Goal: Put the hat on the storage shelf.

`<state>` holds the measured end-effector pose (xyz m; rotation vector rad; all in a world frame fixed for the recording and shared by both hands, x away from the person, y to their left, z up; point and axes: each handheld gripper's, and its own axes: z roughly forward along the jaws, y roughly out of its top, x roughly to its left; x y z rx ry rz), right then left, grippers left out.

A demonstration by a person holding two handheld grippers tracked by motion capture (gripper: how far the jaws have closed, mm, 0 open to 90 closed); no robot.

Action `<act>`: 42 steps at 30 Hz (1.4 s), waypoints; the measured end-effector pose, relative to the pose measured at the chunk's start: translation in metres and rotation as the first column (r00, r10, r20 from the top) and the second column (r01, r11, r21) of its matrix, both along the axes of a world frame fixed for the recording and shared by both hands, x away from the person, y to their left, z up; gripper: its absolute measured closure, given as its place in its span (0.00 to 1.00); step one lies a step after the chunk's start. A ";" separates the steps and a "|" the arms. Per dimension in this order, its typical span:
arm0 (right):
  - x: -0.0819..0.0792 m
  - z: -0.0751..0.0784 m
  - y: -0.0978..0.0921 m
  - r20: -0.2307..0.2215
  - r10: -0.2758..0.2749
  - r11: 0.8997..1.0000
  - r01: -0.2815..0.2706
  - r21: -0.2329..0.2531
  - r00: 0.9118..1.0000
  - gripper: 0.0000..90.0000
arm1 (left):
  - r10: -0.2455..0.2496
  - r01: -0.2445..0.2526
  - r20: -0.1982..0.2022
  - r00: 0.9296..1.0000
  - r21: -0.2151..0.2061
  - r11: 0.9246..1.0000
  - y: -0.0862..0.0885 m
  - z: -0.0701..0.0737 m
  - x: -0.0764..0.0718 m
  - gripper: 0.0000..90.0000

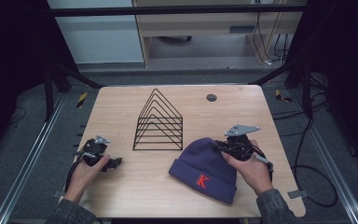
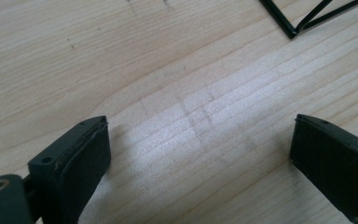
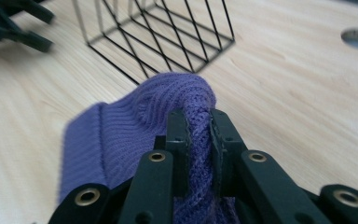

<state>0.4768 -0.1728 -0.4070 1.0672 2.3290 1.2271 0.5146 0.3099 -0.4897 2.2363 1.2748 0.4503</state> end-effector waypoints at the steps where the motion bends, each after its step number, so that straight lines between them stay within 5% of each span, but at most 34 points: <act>1: -0.009 0.010 0.002 0.020 0.015 1.000 -0.016 0.016 1.000 0.89 | -0.002 0.002 0.019 1.000 -0.009 1.000 -0.001 0.002 -0.001 0.04; 12: -0.034 0.049 0.009 0.122 0.089 0.995 -0.092 0.023 0.989 0.89 | 0.007 0.003 0.115 0.993 -0.085 0.996 0.001 0.019 -0.007 0.04; 15: -0.033 0.060 0.005 0.148 0.097 0.995 -0.100 0.013 0.984 0.89 | 0.028 -0.001 0.127 0.992 -0.213 0.977 0.002 0.030 -0.010 0.06; 19: -0.023 0.077 -0.005 0.182 0.094 0.995 -0.100 0.025 0.979 0.89 | 0.059 0.001 0.191 0.980 -0.301 0.954 0.003 0.058 -0.012 0.08; 20: -0.020 0.081 -0.008 0.184 0.090 0.995 -0.097 0.030 0.979 0.89 | 0.059 0.001 0.191 0.980 -0.301 0.954 0.003 0.058 -0.012 0.08; 21: -0.015 0.087 -0.011 0.192 0.086 0.995 -0.095 0.037 0.978 0.89 | 0.054 0.024 0.221 0.974 -0.336 0.941 0.004 0.074 -0.012 0.08; 28: 0.007 0.119 -0.017 0.235 0.055 0.997 -0.066 0.040 0.971 0.89 | -0.039 0.124 0.273 0.961 -0.300 0.946 -0.004 0.129 -0.001 0.09; 30: 0.014 0.128 -0.016 0.246 0.041 0.998 -0.051 0.036 0.968 0.89 | -0.062 0.150 0.285 0.956 -0.300 0.942 -0.010 0.140 0.003 0.09; 36: 0.033 0.152 -0.006 0.275 0.023 1.000 -0.025 0.005 0.961 0.89 | -0.116 0.207 0.302 0.946 -0.290 0.934 -0.029 0.161 0.015 0.08; 42: 0.048 0.171 0.008 0.306 -0.003 1.000 0.005 -0.006 0.952 0.89 | -0.124 0.229 0.316 0.941 -0.322 0.919 -0.045 0.173 0.021 0.06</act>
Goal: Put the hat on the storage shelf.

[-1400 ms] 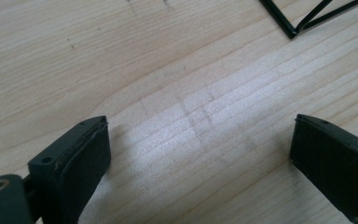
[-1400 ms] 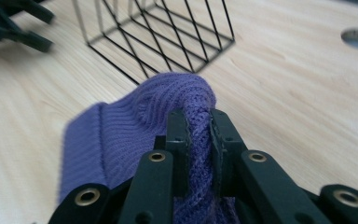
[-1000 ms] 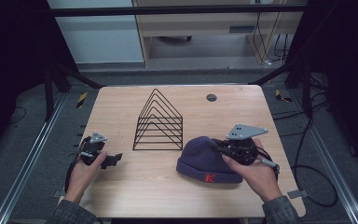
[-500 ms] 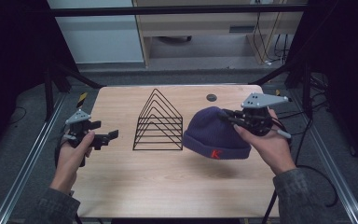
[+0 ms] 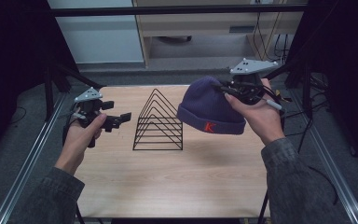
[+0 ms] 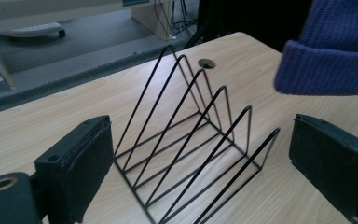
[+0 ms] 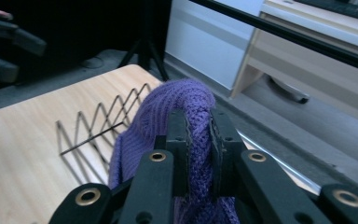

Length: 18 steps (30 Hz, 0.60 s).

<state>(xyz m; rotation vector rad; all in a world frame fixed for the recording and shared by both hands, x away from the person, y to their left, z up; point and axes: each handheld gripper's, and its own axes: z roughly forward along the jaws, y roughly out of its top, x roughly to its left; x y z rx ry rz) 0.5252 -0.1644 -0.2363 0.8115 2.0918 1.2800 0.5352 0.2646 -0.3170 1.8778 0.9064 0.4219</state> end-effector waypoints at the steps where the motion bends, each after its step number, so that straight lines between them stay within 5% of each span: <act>1: 0.002 0.002 0.002 0.003 -0.010 1.000 0.010 -0.001 1.000 0.89 | -0.002 0.002 0.001 1.000 0.004 1.000 -0.002 0.001 0.001 0.06; 6: 0.009 0.007 0.013 0.019 -0.037 0.999 0.037 -0.011 0.999 0.89 | -0.006 0.006 0.003 1.000 -0.029 1.000 -0.005 0.003 -0.002 0.06; 18: 0.014 0.029 0.031 0.030 -0.008 0.999 0.007 0.049 1.000 0.89 | -0.035 0.035 0.017 0.999 -0.007 0.999 -0.011 0.009 -0.003 0.07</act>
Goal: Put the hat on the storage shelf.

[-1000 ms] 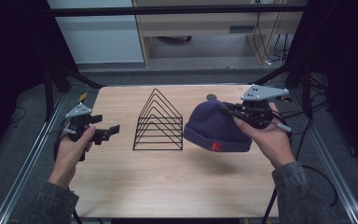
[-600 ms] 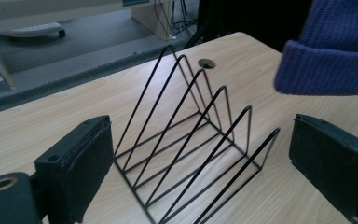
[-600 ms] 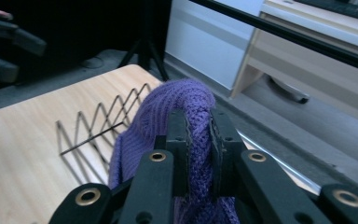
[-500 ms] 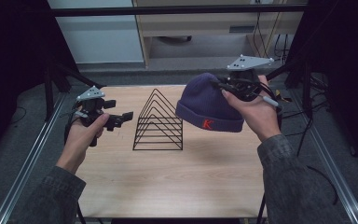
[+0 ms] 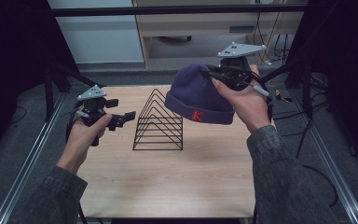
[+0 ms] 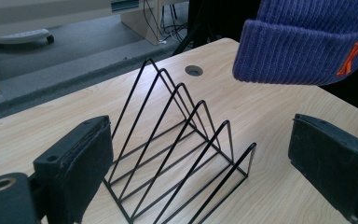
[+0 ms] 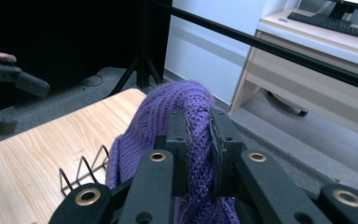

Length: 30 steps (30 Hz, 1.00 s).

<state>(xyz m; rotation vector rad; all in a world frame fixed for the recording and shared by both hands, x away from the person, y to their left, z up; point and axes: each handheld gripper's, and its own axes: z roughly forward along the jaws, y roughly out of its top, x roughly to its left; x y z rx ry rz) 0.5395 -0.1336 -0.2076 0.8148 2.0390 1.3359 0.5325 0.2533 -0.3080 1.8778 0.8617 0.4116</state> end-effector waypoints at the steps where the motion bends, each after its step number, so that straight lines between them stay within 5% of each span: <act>1: 0.000 0.002 0.002 0.001 0.001 1.000 -0.001 0.003 1.000 0.89 | -0.002 0.002 0.003 1.000 -0.001 1.000 -0.001 0.001 0.000 0.07; 6: 0.001 0.011 0.016 0.014 0.021 1.000 -0.021 0.020 1.000 0.89 | -0.010 0.010 0.018 1.000 -0.019 1.000 -0.006 0.005 0.000 0.10; 18: 0.006 0.016 0.057 0.018 0.093 0.995 -0.093 0.023 0.996 0.89 | -0.084 0.083 0.053 0.995 0.017 0.996 -0.021 0.013 0.002 0.14; 30: 0.006 0.015 0.082 0.013 0.156 0.987 -0.156 0.028 0.988 0.89 | -0.051 0.051 0.045 0.998 0.008 0.999 -0.021 0.011 0.009 0.18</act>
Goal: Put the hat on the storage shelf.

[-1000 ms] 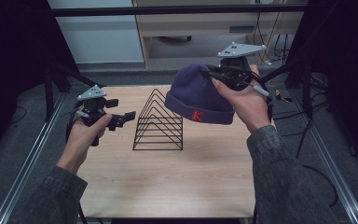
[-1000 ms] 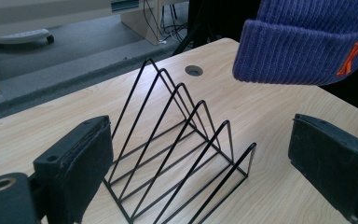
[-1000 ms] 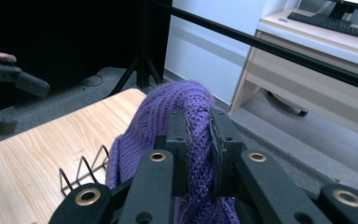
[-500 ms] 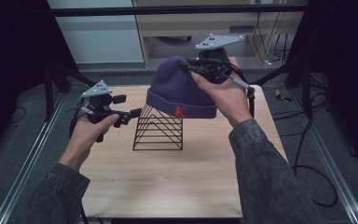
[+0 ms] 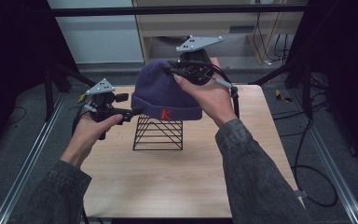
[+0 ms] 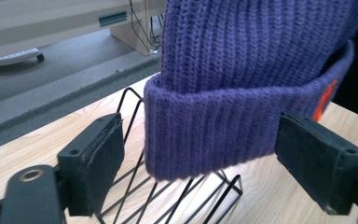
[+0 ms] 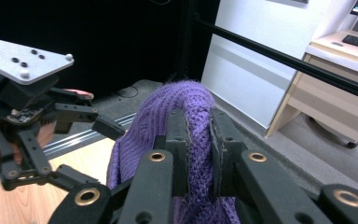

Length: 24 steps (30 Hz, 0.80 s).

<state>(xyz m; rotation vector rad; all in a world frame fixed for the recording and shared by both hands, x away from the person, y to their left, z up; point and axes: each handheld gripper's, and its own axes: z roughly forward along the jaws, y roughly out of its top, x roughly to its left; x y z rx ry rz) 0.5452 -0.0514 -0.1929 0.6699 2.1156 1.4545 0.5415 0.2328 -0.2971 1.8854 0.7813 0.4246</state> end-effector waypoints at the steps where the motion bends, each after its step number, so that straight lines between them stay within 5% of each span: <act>1: 0.000 0.000 0.001 0.000 0.003 1.000 -0.003 0.000 1.000 0.89 | -0.003 0.003 -0.002 1.000 -0.002 1.000 0.001 0.000 0.001 0.19; 6: 0.000 -0.002 0.005 -0.002 0.018 1.000 -0.018 -0.004 1.000 0.89 | -0.024 0.023 -0.024 0.999 -0.022 0.999 0.000 -0.002 0.004 0.35; 10: 0.003 -0.004 0.006 -0.001 0.014 1.000 -0.014 -0.014 1.000 0.89 | -0.009 0.010 -0.034 0.999 0.016 1.000 0.000 -0.004 0.007 0.69; 12: 0.005 -0.005 0.006 -0.004 0.005 1.000 -0.005 -0.014 1.000 0.89 | 0.002 -0.002 -0.011 1.000 0.030 1.000 -0.001 -0.004 0.007 0.77; 24: 0.019 -0.014 0.003 -0.054 -0.036 0.999 0.035 -0.030 0.998 0.88 | 0.051 -0.052 0.013 0.999 0.075 0.996 0.003 0.009 -0.002 0.86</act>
